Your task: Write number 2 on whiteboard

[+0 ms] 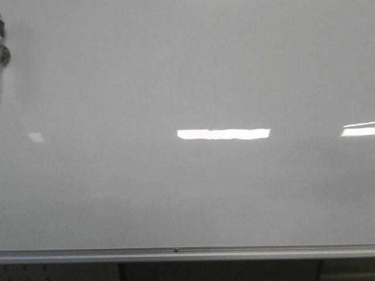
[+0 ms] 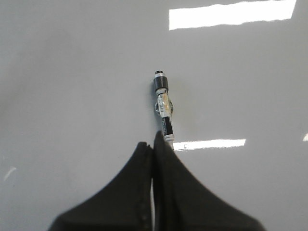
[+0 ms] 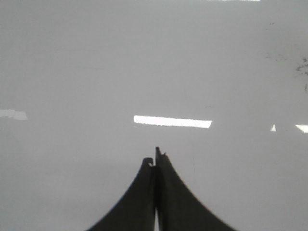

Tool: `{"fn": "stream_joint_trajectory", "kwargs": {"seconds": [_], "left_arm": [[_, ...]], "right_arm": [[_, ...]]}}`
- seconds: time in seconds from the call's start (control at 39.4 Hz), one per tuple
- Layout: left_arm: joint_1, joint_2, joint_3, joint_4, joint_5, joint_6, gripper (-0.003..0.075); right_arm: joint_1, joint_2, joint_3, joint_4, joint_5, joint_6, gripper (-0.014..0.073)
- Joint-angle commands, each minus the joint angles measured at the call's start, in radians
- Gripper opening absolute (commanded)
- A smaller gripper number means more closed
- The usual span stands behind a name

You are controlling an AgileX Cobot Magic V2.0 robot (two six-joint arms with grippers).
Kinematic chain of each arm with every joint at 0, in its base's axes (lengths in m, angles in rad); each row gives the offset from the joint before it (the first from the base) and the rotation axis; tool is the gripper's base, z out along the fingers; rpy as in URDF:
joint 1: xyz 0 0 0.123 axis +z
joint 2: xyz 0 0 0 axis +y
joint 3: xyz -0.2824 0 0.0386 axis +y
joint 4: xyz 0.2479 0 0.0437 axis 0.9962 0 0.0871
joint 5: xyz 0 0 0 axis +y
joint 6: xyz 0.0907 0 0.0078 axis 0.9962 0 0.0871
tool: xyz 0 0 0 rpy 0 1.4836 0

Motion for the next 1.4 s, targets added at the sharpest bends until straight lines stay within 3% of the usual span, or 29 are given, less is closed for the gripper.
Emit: {"fn": "stream_joint_trajectory", "kwargs": {"seconds": [0.0, 0.81, 0.97, 1.37], "left_arm": [[-0.008, -0.018, 0.025, -0.006, -0.081, -0.009, -0.0020], [-0.008, -0.018, 0.017, -0.008, -0.114, -0.009, -0.0020], [-0.010, -0.016, -0.107, -0.008, -0.083, -0.009, -0.0020], [-0.010, 0.170, -0.576, -0.006, 0.234, -0.009, -0.0020]], "right_arm": [[-0.005, -0.016, 0.000, 0.000, -0.075, -0.004, -0.0069], [-0.004, -0.016, -0.026, 0.013, -0.150, 0.003, -0.0069], [-0.004, -0.014, -0.168, 0.041, -0.047, 0.003, -0.0069], [-0.004, 0.252, -0.602, 0.038, 0.305, 0.002, -0.0069]]}}
